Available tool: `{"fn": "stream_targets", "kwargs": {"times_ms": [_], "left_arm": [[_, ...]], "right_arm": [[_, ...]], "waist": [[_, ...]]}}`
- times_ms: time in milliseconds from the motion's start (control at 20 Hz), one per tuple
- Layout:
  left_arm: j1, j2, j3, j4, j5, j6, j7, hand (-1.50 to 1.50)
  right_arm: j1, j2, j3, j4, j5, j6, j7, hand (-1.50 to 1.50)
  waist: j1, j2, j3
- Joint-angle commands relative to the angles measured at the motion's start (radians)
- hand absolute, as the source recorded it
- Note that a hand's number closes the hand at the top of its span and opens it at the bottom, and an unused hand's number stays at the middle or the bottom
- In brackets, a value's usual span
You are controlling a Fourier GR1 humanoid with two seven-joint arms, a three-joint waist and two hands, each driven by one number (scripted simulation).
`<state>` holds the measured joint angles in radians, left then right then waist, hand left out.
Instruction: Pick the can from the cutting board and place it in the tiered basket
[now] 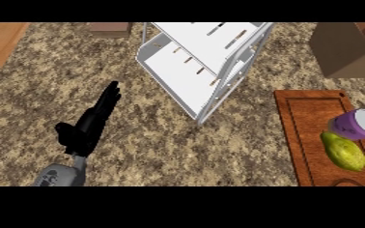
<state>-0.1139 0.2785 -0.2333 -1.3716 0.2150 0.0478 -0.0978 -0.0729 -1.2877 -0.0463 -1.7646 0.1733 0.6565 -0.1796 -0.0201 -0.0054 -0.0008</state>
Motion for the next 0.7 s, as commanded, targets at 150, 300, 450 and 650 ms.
{"fn": "stream_targets", "kwargs": {"times_ms": [150, 300, 450, 650], "left_arm": [[0.046, 0.009, 0.028, -0.039, -0.009, -0.052, -0.003, 0.0], [-0.029, -0.025, 0.043, 0.046, -0.034, -0.029, -0.016, 0.0], [-0.037, -0.053, 0.037, 0.112, -0.061, -0.035, -0.089, 0.0], [-0.005, -0.081, 0.016, 0.079, -0.095, -0.029, -0.078, 0.0]], "right_arm": [[0.13, 0.077, -0.105, -0.041, 0.145, 0.009, -0.023, -1.5], [0.11, 0.201, -0.076, -0.086, 0.181, -0.077, 0.105, -1.5], [0.144, 0.211, -0.01, -0.074, 0.339, -0.12, 0.116, -1.5], [0.053, 0.249, 0.02, -0.002, 0.381, -0.042, 0.152, -1.5]], "waist": [[0.008, 0.002, 0.001], [0.011, 0.004, 0.001], [0.013, 0.007, 0.001], [0.024, 0.006, 0.001]]}}
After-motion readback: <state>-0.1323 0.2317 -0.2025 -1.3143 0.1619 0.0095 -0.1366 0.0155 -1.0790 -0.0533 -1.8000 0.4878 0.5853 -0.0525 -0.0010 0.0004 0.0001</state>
